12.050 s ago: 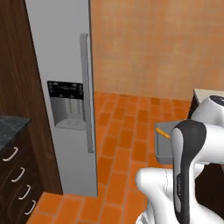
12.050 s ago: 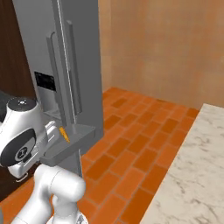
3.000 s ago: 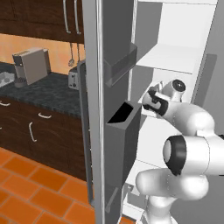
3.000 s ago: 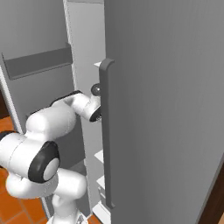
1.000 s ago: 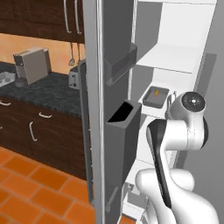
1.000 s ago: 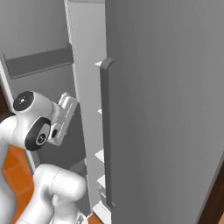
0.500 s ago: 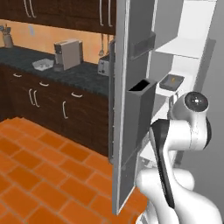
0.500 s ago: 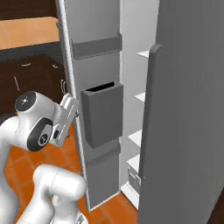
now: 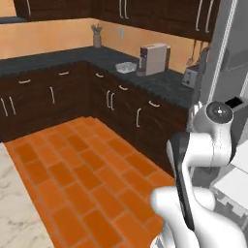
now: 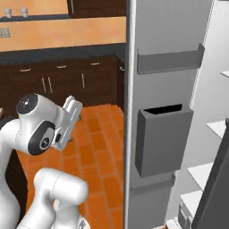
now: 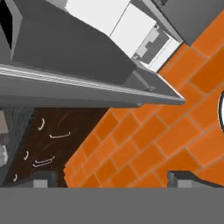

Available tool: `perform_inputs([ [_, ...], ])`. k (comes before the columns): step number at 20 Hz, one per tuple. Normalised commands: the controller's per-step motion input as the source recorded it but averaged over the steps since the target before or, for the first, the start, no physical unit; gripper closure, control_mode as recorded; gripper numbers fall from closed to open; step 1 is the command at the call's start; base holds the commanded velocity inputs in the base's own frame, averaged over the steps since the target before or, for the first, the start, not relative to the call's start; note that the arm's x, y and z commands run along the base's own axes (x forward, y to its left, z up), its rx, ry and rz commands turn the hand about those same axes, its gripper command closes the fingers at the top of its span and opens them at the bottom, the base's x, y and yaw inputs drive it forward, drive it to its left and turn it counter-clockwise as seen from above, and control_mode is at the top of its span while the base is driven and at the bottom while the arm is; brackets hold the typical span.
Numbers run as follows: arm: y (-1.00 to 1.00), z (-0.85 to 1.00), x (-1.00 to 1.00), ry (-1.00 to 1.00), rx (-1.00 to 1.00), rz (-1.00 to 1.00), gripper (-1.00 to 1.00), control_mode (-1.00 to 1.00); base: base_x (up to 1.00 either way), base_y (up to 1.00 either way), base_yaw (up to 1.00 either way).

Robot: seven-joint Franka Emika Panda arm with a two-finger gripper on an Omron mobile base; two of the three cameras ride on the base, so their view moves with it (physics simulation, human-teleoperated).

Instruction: Take the meat container that has the shrimp and place it on the second highest rack of the freezer. Then take the vegetable container that has the sweet potato and garlic and place it on the highest rack of the freezer.

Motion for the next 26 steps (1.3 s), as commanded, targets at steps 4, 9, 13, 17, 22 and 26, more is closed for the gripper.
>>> perform_inputs([
  [4,0.0,0.0,0.0,0.0,0.0,0.0,-1.0,1.0,0.01,0.58,0.63],
  [9,0.0,0.0,0.0,0.0,0.0,0.0,-1.0,1.0,0.82,0.13,0.27],
  [13,0.0,0.0,0.0,0.0,0.0,0.0,-1.0,1.0,1.0,0.0,0.01],
  [17,0.0,0.0,0.0,0.0,0.0,0.0,-1.0,1.0,1.0,0.0,-0.12],
  [22,0.0,0.0,0.0,0.0,0.0,0.0,-1.0,1.0,1.0,0.0,-0.35],
  [26,0.0,0.0,0.0,0.0,0.0,0.0,-1.0,1.0,1.0,0.0,-0.42],
])
